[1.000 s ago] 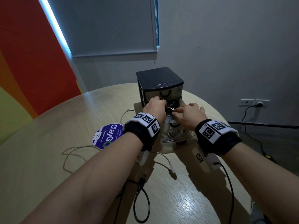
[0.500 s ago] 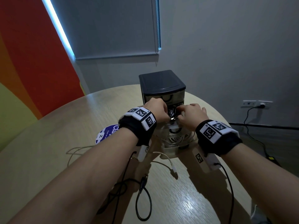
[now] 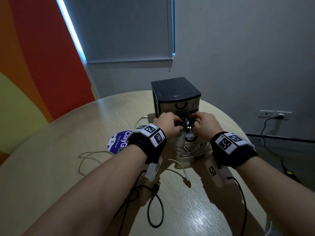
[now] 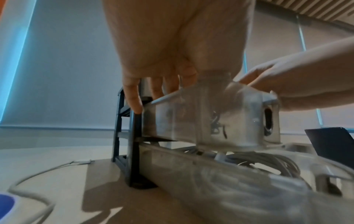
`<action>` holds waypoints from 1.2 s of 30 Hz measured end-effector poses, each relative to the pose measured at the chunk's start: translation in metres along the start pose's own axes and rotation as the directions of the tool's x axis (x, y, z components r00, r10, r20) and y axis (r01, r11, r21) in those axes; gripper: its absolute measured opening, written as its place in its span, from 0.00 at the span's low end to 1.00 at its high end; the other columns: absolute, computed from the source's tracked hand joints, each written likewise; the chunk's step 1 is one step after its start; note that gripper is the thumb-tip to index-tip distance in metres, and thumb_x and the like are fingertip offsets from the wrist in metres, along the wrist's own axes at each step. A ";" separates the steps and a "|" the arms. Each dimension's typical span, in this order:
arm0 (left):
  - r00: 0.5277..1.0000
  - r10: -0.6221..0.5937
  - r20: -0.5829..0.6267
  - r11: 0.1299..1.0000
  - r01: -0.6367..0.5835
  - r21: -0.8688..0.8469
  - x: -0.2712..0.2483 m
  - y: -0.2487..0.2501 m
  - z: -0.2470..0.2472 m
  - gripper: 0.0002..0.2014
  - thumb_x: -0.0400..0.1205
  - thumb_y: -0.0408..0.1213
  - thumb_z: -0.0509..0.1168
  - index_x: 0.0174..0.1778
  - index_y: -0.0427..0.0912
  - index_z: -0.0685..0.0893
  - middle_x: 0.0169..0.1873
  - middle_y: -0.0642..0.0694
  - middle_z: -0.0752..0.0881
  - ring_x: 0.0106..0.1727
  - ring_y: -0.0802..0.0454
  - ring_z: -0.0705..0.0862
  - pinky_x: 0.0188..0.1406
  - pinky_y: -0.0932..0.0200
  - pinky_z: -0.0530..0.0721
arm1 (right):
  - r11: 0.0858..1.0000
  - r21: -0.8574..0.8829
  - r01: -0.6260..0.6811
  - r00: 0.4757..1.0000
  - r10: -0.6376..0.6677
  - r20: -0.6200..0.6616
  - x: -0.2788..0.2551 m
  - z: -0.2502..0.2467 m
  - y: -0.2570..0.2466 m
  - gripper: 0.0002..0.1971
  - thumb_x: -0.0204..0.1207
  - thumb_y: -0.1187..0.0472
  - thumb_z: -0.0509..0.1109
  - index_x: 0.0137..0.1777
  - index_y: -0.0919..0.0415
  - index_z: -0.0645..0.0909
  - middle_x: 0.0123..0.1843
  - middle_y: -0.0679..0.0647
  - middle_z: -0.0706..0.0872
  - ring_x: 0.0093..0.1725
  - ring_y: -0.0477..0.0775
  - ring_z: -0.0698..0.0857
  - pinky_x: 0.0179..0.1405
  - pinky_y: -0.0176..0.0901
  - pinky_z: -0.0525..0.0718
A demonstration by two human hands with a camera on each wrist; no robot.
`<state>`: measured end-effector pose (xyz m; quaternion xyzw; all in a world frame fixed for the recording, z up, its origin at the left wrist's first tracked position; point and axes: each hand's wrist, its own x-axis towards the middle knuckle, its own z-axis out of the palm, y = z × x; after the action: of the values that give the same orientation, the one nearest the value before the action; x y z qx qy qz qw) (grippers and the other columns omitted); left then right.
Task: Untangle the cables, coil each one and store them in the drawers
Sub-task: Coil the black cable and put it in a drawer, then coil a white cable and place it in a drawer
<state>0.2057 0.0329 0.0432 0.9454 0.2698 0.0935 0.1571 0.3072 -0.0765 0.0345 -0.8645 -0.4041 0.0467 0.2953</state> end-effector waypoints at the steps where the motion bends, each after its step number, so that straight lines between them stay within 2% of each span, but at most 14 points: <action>1: 1.000 0.020 -0.017 0.999 -0.020 -0.030 -0.003 -0.002 0.000 0.14 0.79 0.43 0.66 0.61 0.51 0.85 0.59 0.49 0.84 0.63 0.47 0.79 0.65 0.44 0.76 | 1.000 0.001 0.008 1.000 -0.008 -0.026 -0.001 -0.001 0.000 0.20 0.75 0.67 0.58 0.64 0.58 0.81 0.63 0.59 0.84 0.65 0.64 0.77 0.66 0.59 0.75; 6: 0.985 -0.011 -0.171 0.984 -0.020 -0.179 -0.024 -0.012 -0.014 0.17 0.79 0.27 0.58 0.56 0.46 0.87 0.59 0.46 0.85 0.62 0.47 0.80 0.65 0.49 0.77 | 1.000 0.010 -0.008 0.995 0.009 -0.095 -0.012 -0.011 -0.001 0.20 0.74 0.69 0.57 0.62 0.56 0.83 0.63 0.57 0.85 0.66 0.63 0.76 0.66 0.58 0.74; 9: 0.980 -0.062 -0.188 0.974 0.018 -0.227 -0.041 -0.020 -0.025 0.20 0.76 0.23 0.55 0.54 0.42 0.88 0.55 0.44 0.87 0.58 0.47 0.83 0.61 0.55 0.80 | 1.000 -0.008 -0.002 0.996 0.001 -0.087 -0.020 -0.014 -0.005 0.20 0.75 0.69 0.57 0.62 0.55 0.83 0.64 0.56 0.84 0.67 0.62 0.76 0.66 0.57 0.74; 14: 0.972 -0.116 -0.203 0.973 0.071 -0.218 -0.075 -0.042 -0.034 0.18 0.76 0.24 0.56 0.45 0.42 0.90 0.47 0.45 0.90 0.50 0.46 0.85 0.54 0.55 0.82 | 0.999 -0.025 0.048 0.995 -0.050 -0.089 -0.042 -0.007 -0.016 0.18 0.75 0.67 0.60 0.61 0.57 0.84 0.62 0.57 0.85 0.64 0.62 0.77 0.65 0.55 0.75; 17: 0.971 -0.153 -0.185 0.970 0.112 -0.215 -0.096 -0.058 -0.035 0.17 0.75 0.25 0.56 0.40 0.44 0.90 0.44 0.46 0.90 0.48 0.46 0.85 0.54 0.54 0.82 | 0.994 -0.008 0.109 0.986 -0.110 -0.126 -0.060 0.004 -0.020 0.16 0.74 0.68 0.62 0.59 0.59 0.84 0.59 0.59 0.85 0.62 0.63 0.77 0.64 0.56 0.75; 21: 0.960 -0.229 -0.161 0.959 0.193 -0.209 -0.124 -0.074 -0.032 0.16 0.72 0.31 0.57 0.32 0.55 0.86 0.42 0.49 0.90 0.47 0.48 0.86 0.56 0.51 0.82 | 0.980 0.051 0.190 0.973 -0.181 -0.139 -0.085 0.020 -0.029 0.14 0.74 0.70 0.63 0.55 0.62 0.85 0.59 0.58 0.81 0.63 0.59 0.76 0.65 0.53 0.74; 22: 0.955 -0.246 -0.167 0.957 0.212 -0.199 -0.130 -0.077 -0.031 0.16 0.72 0.32 0.57 0.32 0.55 0.87 0.41 0.49 0.90 0.49 0.47 0.85 0.59 0.50 0.81 | 0.976 0.060 0.212 0.970 -0.202 -0.137 -0.090 0.025 -0.032 0.13 0.74 0.70 0.63 0.54 0.62 0.85 0.58 0.58 0.81 0.62 0.58 0.76 0.65 0.50 0.73; 24: 0.946 -0.260 -0.192 0.959 0.229 -0.168 -0.144 -0.082 -0.028 0.16 0.75 0.30 0.58 0.39 0.49 0.90 0.45 0.47 0.90 0.57 0.44 0.83 0.65 0.48 0.76 | 0.964 0.057 0.260 0.961 -0.253 -0.114 -0.103 0.033 -0.042 0.12 0.75 0.70 0.63 0.53 0.63 0.85 0.56 0.56 0.81 0.60 0.55 0.75 0.62 0.44 0.69; 27: 0.927 -0.272 -0.258 0.962 0.261 -0.076 -0.162 -0.094 -0.025 0.14 0.78 0.29 0.58 0.45 0.44 0.89 0.51 0.46 0.88 0.65 0.43 0.79 0.64 0.50 0.75 | 0.942 0.051 0.333 0.942 -0.330 -0.055 -0.117 0.045 -0.057 0.10 0.76 0.70 0.63 0.49 0.62 0.86 0.53 0.54 0.82 0.58 0.52 0.74 0.58 0.38 0.67; 32: 0.919 -0.238 -0.315 0.952 0.285 0.111 -0.181 -0.108 -0.023 0.14 0.81 0.33 0.58 0.55 0.46 0.86 0.56 0.47 0.85 0.62 0.47 0.76 0.58 0.53 0.70 | 0.889 0.055 0.454 0.891 -0.454 -0.011 -0.129 0.059 -0.078 0.10 0.71 0.72 0.65 0.43 0.63 0.87 0.46 0.57 0.85 0.53 0.57 0.77 0.54 0.45 0.71; 36: 0.920 -0.170 -0.353 0.968 0.224 0.117 -0.190 -0.113 -0.017 0.13 0.81 0.41 0.59 0.58 0.45 0.83 0.58 0.49 0.83 0.64 0.49 0.74 0.60 0.54 0.67 | 0.855 0.046 0.516 0.856 -0.517 0.023 -0.136 0.068 -0.088 0.10 0.66 0.69 0.62 0.36 0.64 0.87 0.39 0.61 0.85 0.47 0.66 0.81 0.50 0.55 0.79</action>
<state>-0.0119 0.0259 0.0026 0.8922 0.3933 0.2177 0.0430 0.1352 -0.0996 0.0053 -0.7177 -0.6252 -0.0116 0.3063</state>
